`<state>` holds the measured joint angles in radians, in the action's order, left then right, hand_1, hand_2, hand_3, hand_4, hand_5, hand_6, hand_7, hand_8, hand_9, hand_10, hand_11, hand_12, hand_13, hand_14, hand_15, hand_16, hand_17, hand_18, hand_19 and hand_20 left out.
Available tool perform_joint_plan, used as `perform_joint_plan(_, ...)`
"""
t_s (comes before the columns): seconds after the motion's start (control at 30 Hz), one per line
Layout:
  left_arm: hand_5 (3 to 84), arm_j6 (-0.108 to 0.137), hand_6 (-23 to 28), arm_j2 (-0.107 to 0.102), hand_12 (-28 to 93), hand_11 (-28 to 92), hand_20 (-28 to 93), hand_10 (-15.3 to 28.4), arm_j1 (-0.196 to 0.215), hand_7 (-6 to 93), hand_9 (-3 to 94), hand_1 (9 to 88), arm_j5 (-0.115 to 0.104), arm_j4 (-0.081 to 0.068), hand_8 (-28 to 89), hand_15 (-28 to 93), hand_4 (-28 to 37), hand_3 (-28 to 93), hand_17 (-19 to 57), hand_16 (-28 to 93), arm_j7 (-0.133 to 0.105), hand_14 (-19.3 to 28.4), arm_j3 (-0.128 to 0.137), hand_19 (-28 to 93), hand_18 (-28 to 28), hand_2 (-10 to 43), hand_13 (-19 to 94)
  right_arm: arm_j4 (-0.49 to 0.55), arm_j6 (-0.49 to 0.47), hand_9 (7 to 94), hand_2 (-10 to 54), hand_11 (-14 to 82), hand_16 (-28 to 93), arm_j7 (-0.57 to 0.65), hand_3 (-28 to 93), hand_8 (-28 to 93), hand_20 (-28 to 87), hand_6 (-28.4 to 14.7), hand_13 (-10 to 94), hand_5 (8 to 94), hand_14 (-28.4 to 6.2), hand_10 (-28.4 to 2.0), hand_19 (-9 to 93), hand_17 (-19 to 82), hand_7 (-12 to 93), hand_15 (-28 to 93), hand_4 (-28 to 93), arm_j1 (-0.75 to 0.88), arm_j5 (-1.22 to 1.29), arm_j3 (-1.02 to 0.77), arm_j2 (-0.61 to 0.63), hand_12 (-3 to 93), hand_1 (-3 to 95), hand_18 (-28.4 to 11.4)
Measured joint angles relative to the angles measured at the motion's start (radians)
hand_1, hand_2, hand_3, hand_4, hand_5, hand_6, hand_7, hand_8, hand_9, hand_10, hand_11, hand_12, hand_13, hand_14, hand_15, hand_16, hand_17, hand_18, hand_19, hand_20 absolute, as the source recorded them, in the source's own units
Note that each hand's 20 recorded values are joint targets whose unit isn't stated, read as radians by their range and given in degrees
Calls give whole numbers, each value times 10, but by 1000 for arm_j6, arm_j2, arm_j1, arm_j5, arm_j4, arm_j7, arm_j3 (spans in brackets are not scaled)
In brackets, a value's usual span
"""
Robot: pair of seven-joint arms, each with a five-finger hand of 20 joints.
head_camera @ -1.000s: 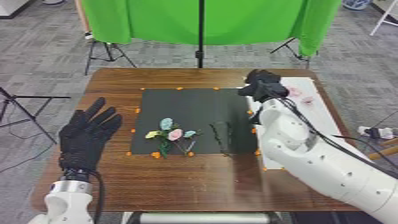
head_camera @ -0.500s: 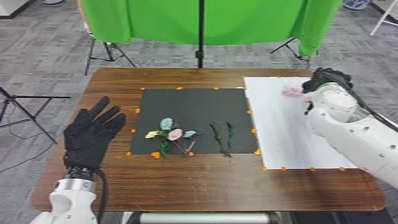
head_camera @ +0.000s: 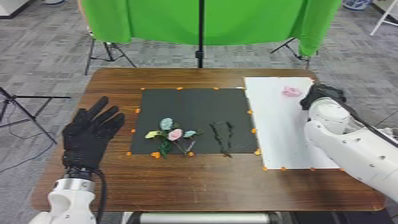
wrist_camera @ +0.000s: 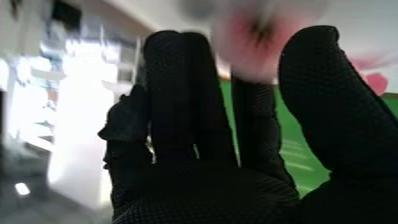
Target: Arrange flowers
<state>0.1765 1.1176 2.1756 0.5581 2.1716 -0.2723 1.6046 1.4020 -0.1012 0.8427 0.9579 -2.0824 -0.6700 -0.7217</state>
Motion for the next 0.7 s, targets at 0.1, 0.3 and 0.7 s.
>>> perform_joint_plan(0.1, 395, 0, 106, 1, 115, 257, 91, 212, 0, 129, 362, 206, 0, 0, -92, 543, -283, 767, -82, -85, 1, 284, 0, 594, 284, 102, 261, -18, 55, 915, -95, 157, 153, -6, 648, -2, 523, 61, 703, 881, -64, -51, 930, 271, 155, 726, -283, -33, -71, 83, 5, 318, 541, -196)
perform_joint_plan(0.3, 395, 0, 106, 1, 116, 258, 91, 212, 3, 127, 362, 207, 0, 2, -92, 543, -283, 766, -82, -84, -1, 284, 2, 594, 284, 102, 261, -6, 230, 935, -95, 196, 165, -11, 659, 7, 549, 45, 728, 900, -63, -55, 932, 295, 152, 736, -283, -12, -95, 105, 8, 322, 553, -204)
perform_joint_plan(0.7, 396, -1, 107, 3, 116, 259, 91, 212, 11, 128, 362, 208, 1, 7, -92, 545, -283, 766, -83, -85, 2, 284, 8, 594, 284, 102, 261, 218, 387, 935, -95, 213, 182, -204, 698, 21, 566, 36, 715, 901, -72, -63, 932, 284, 148, 754, -283, -10, -152, 80, -5, 325, 531, -206)
